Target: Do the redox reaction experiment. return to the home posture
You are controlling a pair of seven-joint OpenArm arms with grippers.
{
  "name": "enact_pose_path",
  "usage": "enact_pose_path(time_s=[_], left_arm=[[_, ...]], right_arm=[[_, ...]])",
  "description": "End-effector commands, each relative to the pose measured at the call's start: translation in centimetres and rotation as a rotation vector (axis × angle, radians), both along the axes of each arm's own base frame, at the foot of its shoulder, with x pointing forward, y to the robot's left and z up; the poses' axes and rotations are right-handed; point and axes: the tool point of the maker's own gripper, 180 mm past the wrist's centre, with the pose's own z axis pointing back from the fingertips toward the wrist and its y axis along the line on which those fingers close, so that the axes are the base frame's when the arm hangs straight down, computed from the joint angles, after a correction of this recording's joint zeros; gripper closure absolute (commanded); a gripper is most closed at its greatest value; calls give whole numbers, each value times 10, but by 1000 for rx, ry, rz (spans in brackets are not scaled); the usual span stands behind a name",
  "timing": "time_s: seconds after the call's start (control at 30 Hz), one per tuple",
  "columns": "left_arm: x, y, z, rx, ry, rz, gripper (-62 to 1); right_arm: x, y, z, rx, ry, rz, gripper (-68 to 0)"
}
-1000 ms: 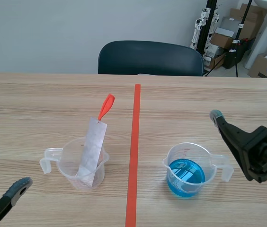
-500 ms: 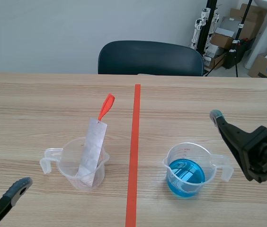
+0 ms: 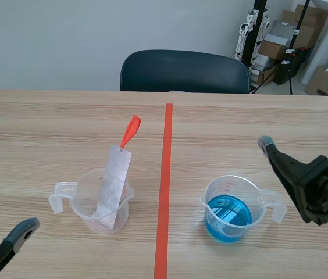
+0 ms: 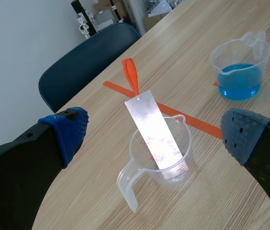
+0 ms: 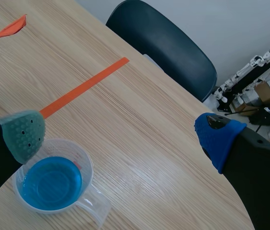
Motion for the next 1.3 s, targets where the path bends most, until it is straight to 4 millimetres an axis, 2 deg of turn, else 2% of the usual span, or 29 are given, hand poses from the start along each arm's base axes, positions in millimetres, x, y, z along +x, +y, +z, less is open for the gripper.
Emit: enact_pose_path(time_s=[0.0, 1.27], left_arm=[[2, -5, 12, -34, -33, -3, -581], [3, -3, 13, -28, -48, 10, -581]], right_arm=[[0, 0, 2, 2, -7, -3, -679], [1, -1, 2, 1, -5, -4, -679]])
